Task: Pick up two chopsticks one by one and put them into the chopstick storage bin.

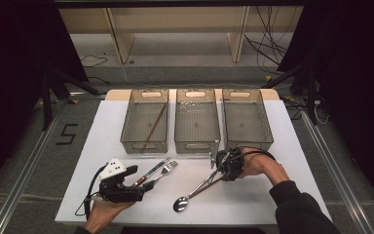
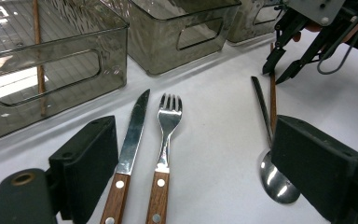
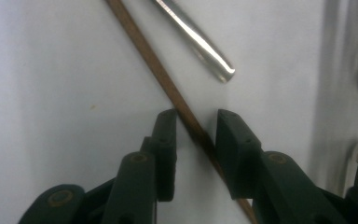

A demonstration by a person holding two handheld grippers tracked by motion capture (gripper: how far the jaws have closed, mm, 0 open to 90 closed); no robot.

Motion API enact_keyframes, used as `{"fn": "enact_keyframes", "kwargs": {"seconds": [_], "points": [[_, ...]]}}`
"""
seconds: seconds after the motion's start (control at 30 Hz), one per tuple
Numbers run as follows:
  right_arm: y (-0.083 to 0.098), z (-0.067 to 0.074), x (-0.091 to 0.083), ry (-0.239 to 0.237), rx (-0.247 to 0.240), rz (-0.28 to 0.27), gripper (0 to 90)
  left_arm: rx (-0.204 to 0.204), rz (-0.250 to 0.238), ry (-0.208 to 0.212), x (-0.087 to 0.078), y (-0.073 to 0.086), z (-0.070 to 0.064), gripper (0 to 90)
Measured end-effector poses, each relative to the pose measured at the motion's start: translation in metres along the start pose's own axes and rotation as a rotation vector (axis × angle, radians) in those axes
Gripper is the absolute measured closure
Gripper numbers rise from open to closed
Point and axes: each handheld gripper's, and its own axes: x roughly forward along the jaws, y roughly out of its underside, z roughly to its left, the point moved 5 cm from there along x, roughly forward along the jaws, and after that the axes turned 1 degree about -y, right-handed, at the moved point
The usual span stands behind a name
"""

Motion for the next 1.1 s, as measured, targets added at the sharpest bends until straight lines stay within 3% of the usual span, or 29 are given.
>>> {"fn": "enact_keyframes", "kwargs": {"seconds": [0.23, 0.63, 1.1], "points": [[0.004, 0.007, -0.001, -0.011, -0.075, 0.032, 76.0, -0.001, 0.008, 0.003, 0.001, 0.001, 0.0, 14.7], [0.004, 0.016, -0.001, -0.04, -0.159, 0.076, 84.3, -0.012, 0.008, 0.002, 0.001, 0.001, 0.003, 14.7], [0.007, 0.021, -0.005, -0.056, -0.194, 0.062, 85.7, -0.005, 0.01, 0.002, 0.001, 0.001, 0.003, 14.7]]}}
